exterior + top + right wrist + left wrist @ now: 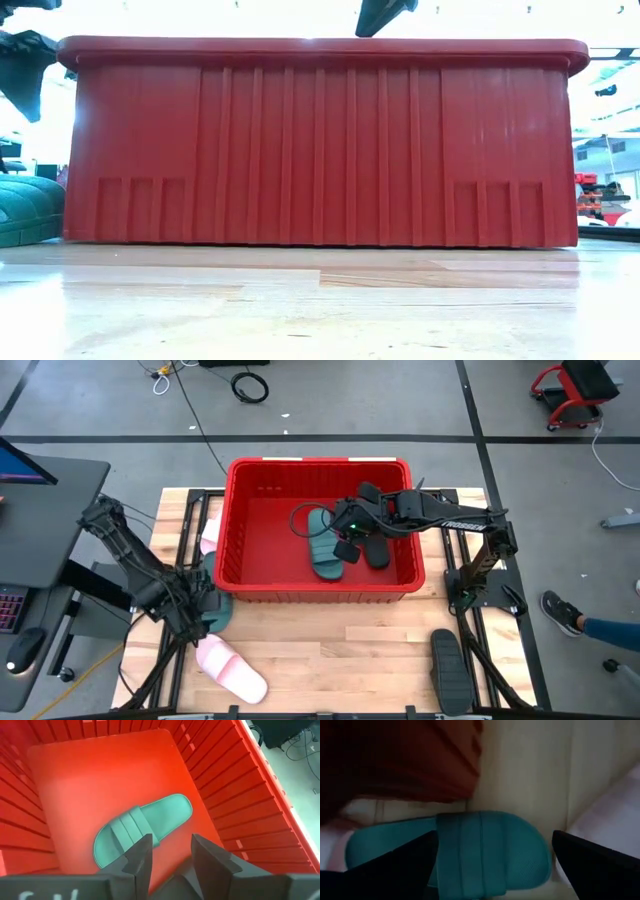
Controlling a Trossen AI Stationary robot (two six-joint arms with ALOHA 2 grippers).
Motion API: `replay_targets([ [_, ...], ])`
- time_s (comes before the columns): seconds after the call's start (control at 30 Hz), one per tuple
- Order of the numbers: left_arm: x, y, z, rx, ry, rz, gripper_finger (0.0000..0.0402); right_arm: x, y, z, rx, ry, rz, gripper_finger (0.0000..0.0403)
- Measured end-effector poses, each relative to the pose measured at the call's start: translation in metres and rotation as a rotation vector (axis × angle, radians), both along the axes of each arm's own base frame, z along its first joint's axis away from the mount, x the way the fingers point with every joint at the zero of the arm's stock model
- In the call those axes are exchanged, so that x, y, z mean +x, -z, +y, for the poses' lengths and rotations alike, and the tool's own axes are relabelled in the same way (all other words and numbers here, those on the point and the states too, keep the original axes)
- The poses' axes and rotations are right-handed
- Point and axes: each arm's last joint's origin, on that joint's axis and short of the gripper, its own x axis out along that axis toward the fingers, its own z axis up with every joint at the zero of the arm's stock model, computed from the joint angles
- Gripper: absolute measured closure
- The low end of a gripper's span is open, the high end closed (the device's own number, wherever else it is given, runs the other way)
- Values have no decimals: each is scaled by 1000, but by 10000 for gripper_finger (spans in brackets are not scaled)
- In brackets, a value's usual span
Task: Pick and place slides into bin
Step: Put the green slide into the red bin
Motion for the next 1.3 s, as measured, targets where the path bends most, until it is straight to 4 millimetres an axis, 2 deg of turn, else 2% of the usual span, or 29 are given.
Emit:
replay_targets([
  [0.1,-1,10,-3,44,86,79,5,0,0,-1,0,3,0,263],
  [0.4,5,41,-5,151,127,275,5,0,0,-1,11,20,-10,265],
  [0.6,9,46,-5,170,90,292,5,0,0,0,11,18,-10,265],
  [0.83,10,67,2,156,54,282,5,0,0,1,33,3,-9,265],
  [1.0,13,69,2,130,37,264,9,-1,2,2,56,-11,8,265],
  [1.13,15,69,0,111,38,243,39,-1,2,2,56,-11,9,265],
  [1.3,16,69,-1,95,32,226,107,-1,2,2,56,-12,9,265],
])
